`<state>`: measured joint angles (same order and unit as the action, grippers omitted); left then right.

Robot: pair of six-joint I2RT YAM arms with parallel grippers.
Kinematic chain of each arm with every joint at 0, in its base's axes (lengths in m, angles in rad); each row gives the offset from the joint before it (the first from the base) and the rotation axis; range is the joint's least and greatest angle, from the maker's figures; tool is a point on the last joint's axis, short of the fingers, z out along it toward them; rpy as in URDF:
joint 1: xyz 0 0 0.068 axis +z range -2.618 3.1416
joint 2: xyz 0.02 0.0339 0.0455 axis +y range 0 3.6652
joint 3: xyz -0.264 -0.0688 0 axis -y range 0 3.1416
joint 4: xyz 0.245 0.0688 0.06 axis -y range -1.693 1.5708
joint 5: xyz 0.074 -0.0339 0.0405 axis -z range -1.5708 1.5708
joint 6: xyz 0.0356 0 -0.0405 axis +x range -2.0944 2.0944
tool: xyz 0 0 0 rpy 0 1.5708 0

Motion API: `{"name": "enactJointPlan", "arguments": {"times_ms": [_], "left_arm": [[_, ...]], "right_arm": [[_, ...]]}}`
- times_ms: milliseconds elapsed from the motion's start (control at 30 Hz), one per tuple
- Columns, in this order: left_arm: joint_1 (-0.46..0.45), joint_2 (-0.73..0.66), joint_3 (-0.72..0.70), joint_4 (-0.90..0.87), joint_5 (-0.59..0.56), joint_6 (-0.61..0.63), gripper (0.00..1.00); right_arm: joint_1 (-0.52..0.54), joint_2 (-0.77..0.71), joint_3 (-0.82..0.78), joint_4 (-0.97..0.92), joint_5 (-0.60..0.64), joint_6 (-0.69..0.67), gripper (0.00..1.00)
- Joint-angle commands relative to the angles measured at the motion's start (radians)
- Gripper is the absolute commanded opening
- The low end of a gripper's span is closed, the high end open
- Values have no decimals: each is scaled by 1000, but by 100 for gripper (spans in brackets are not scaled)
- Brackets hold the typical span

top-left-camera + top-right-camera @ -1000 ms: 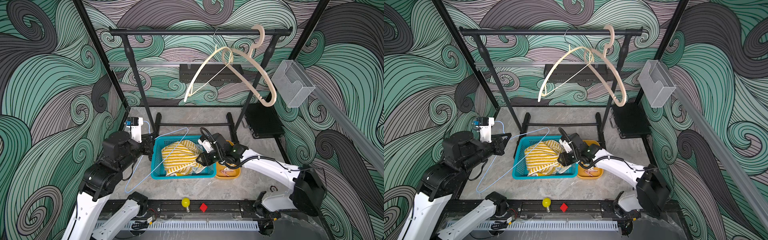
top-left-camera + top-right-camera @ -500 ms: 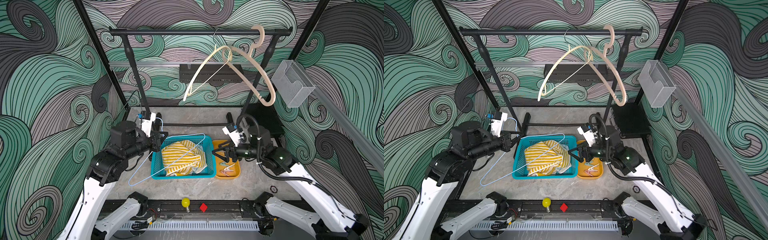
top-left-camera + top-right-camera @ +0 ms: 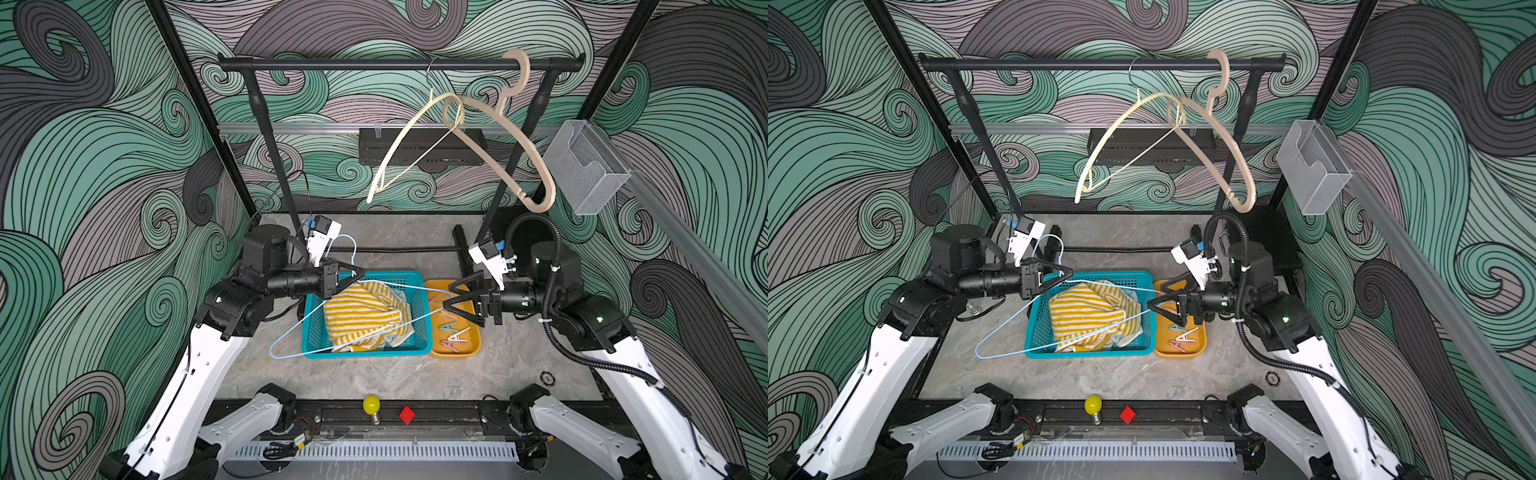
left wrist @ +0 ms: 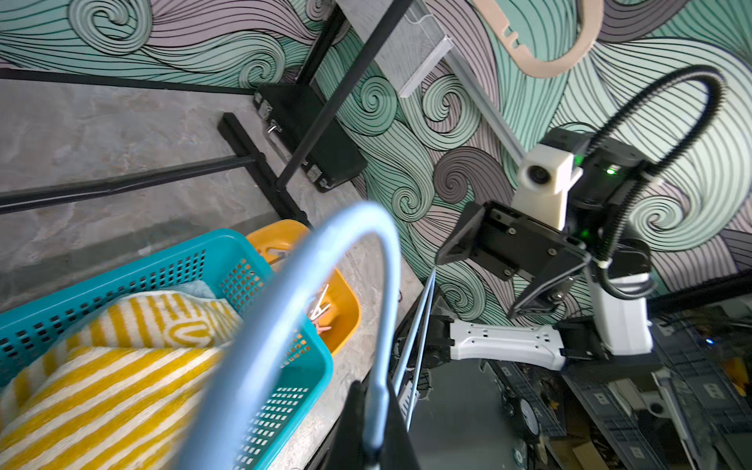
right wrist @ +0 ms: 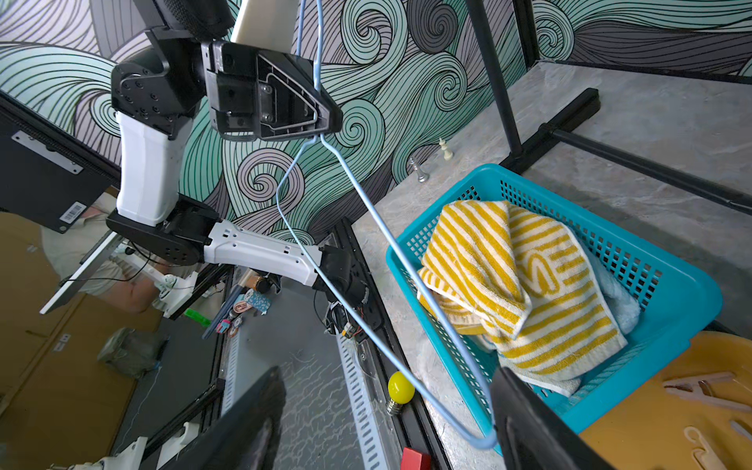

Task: Remove the clothespins securing towels to the hanger
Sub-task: Place the towel in the basket, then place the hanger on the clothesline.

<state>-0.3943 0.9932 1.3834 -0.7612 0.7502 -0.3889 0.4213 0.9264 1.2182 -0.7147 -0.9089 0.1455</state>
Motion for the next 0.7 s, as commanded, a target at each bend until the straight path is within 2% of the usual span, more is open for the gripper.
{"name": "enactJointPlan", "arguments": {"times_ms": [0, 133, 267, 467, 533, 667], "left_arm": [[-2, -4, 38, 47, 107, -8, 0], [-3, -4, 41, 49, 111, -9, 0], [-2, -1, 40, 59, 100, -24, 0], [-3, 2, 40, 86, 92, -44, 0], [-2, 5, 39, 83, 87, -41, 0], [-3, 13, 40, 87, 75, -48, 0]], "right_arm": [[-16, 22, 30, 0, -81, -35, 79], [-18, 46, 35, 38, -114, -16, 79], [-17, 64, 21, 127, -183, 50, 72], [-13, 89, 1, 243, -221, 158, 46], [-9, 95, -5, 269, -229, 179, 43], [5, 106, -2, 272, -229, 180, 44]]}}
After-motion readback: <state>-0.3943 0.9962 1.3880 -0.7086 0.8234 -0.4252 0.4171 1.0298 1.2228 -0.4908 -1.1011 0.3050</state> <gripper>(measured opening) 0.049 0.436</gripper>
